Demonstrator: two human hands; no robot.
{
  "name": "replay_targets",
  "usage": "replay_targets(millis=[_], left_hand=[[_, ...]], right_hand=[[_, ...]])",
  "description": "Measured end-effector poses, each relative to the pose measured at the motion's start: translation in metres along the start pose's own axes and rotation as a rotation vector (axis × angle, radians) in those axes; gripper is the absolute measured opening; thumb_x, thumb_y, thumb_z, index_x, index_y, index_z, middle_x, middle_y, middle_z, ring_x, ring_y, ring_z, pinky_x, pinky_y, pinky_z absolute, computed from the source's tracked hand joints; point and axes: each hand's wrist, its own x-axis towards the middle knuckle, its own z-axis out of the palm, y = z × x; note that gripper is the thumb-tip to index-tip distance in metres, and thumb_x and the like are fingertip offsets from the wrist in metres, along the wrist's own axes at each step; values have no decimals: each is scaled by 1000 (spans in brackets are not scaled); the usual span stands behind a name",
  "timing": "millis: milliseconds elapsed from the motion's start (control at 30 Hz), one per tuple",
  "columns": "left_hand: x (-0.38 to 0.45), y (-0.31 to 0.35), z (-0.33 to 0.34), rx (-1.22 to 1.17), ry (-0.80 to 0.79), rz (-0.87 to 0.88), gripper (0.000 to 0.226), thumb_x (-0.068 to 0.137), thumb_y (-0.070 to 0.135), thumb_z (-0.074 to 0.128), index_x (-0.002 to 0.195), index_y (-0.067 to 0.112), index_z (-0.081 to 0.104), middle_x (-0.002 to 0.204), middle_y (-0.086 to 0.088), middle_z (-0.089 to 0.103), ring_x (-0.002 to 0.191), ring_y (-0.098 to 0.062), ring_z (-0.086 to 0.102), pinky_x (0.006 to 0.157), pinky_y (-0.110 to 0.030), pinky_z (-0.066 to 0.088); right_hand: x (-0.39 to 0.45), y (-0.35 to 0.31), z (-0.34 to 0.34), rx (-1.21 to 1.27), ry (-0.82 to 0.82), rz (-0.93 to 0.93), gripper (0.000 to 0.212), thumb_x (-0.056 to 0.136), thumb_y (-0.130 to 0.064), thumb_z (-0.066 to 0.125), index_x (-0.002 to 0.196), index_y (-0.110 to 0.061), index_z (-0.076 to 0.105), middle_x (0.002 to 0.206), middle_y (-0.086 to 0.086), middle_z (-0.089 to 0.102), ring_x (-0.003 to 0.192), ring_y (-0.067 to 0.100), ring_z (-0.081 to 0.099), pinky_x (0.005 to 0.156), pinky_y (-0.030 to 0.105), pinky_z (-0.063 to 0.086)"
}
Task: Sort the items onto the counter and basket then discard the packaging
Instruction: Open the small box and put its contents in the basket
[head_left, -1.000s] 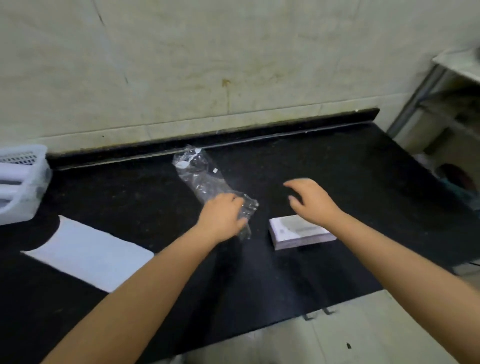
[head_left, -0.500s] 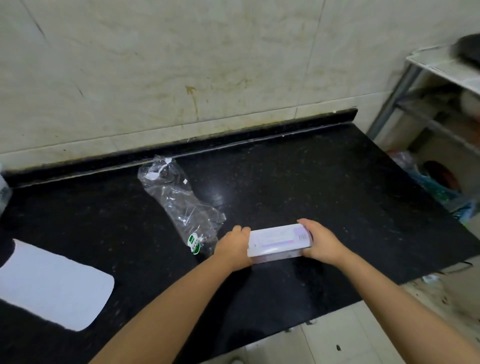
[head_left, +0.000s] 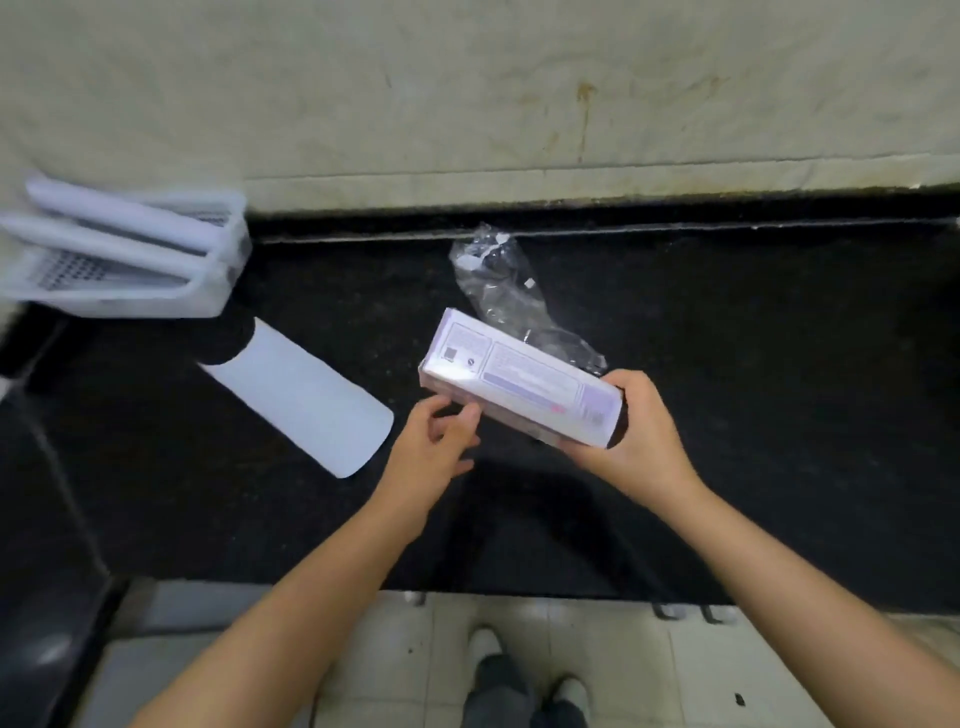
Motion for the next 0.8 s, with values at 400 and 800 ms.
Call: replay_targets(millis=[400,800], left_hand=[[-6,-32,-249,-29,361,-27,51,78,11,72,122,14,48,126,-12,60,101,-15,58,77,-22,49],[40,-58,-440,543,-207,-59,41,72,23,77,101,29,48,107,13,51,108,-7,50,82,-15,41]], right_hand=[[24,-95,225,-81,-713,-193,54,89,-27,54,138,-15,33,130,0,48,119,13,46,98,22,35],[56,-208,376,-119,-1008,-101,66,78,-14,71,134,-18,37,102,-12,49,96,8,52,87,20,47]])
